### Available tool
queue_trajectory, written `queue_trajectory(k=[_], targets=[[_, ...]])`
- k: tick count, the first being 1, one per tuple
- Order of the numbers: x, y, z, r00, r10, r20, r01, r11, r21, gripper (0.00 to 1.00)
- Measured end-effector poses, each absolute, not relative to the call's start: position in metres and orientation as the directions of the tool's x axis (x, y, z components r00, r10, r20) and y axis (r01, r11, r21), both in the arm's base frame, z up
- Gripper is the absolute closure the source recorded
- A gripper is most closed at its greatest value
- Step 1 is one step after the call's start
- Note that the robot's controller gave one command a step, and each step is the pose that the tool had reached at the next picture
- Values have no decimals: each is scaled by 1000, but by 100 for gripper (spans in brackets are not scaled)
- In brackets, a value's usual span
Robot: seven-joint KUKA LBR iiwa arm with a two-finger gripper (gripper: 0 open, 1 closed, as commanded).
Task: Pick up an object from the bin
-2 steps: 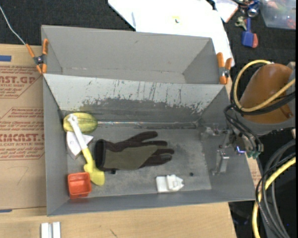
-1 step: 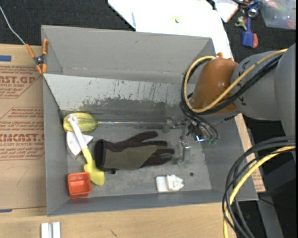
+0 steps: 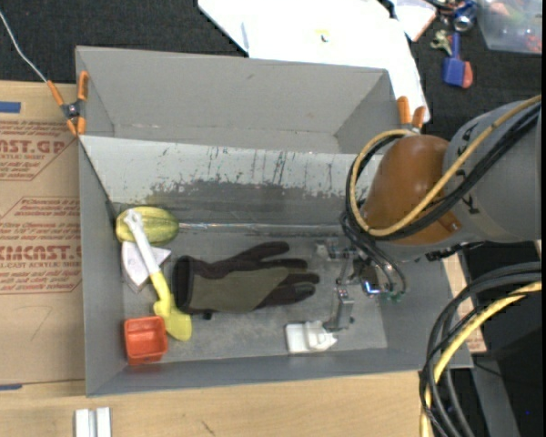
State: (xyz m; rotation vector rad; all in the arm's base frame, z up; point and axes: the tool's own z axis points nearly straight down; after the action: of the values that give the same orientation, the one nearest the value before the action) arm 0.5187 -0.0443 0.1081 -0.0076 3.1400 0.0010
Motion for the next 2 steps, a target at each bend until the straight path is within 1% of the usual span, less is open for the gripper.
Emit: queue_trajectory(k=[1,2], targets=[[583,29,100,-998,-69,-2,-69,998,5,0],[544,-1,69,-994,110,1,110,994,1,0]])
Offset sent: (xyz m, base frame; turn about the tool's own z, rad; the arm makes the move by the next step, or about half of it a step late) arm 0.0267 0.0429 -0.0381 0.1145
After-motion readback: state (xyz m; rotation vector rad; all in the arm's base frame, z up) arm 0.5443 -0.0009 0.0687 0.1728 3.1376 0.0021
